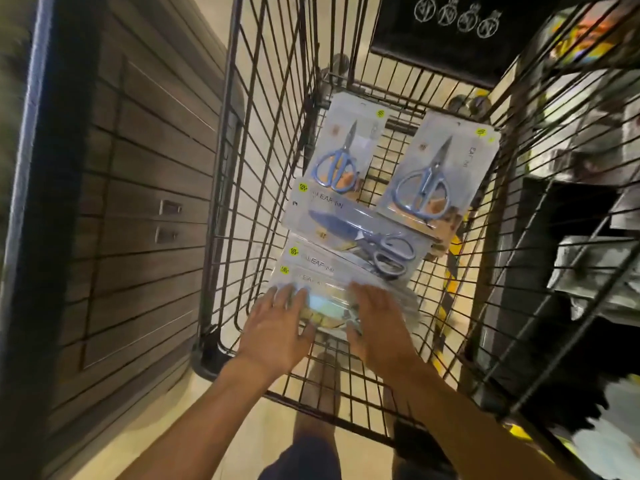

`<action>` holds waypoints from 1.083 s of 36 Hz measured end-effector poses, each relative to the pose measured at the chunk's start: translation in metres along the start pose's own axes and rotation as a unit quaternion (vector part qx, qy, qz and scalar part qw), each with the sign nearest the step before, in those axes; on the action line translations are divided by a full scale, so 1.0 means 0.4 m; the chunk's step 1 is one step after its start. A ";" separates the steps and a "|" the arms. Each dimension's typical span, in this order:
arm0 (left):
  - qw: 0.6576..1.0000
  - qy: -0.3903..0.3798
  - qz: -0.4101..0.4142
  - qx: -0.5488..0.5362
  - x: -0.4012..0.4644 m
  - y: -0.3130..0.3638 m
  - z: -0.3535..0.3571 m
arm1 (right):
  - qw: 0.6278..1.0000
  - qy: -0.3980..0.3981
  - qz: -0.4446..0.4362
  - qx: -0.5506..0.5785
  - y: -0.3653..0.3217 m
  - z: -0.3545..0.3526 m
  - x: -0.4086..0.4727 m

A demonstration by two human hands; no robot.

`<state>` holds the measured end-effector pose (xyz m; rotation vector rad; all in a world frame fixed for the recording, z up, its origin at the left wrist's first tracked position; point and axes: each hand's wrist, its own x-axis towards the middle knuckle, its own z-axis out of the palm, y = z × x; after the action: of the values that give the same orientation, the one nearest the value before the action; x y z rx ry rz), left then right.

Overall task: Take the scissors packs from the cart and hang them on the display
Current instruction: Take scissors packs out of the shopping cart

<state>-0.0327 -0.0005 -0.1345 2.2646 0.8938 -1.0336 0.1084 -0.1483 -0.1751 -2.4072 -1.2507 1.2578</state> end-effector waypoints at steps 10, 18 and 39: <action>0.998 -0.012 -0.016 -0.056 -0.009 -0.024 -0.016 | 0.999 -0.021 0.048 0.013 -0.016 -0.047 0.014; 0.983 0.056 -0.014 -0.176 -0.020 -0.006 -0.068 | 0.993 -0.011 0.065 0.094 0.005 -0.097 -0.006; 0.751 0.173 -0.021 -0.637 0.009 0.108 -0.158 | 0.850 -0.027 0.136 0.508 -0.024 -0.182 0.001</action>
<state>0.0303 0.0137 -0.0930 1.1937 1.2433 0.1436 0.1563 -0.1252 -0.1245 -1.7418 -0.0866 1.5172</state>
